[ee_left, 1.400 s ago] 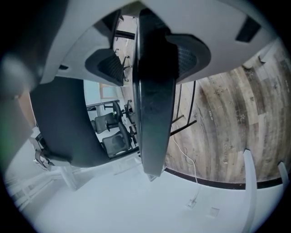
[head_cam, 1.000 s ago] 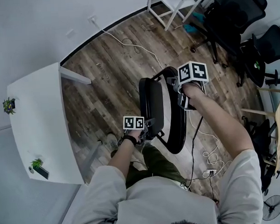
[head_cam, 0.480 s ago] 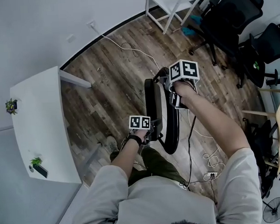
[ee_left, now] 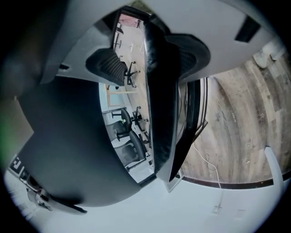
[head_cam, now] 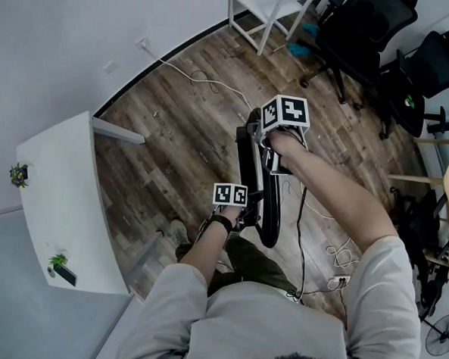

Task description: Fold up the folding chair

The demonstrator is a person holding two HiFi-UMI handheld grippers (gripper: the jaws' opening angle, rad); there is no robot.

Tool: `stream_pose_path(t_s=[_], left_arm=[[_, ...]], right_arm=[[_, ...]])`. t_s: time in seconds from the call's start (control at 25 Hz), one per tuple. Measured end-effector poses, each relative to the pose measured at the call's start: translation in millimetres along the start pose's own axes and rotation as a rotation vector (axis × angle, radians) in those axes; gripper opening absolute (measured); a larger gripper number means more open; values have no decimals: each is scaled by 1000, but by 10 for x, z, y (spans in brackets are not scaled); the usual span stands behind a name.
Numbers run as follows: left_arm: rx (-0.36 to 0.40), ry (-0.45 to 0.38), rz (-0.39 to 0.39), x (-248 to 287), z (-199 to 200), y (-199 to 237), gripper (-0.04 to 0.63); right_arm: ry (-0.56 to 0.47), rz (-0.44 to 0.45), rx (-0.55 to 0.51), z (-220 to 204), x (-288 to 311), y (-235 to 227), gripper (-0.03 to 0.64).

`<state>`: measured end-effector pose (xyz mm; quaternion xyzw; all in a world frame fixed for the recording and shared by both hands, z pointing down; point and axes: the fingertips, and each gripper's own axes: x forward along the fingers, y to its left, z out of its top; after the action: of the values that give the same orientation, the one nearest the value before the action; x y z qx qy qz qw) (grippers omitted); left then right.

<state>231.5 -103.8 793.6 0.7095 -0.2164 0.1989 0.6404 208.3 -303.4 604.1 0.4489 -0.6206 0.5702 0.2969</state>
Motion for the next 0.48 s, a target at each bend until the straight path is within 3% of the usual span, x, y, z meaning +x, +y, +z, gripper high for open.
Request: stream_pose_path(t_s=[0.48], left_arm=[[20,39,-41,140,-1,-127,311]], right_arm=[[-2,4,-1,16,-33,-63,176]])
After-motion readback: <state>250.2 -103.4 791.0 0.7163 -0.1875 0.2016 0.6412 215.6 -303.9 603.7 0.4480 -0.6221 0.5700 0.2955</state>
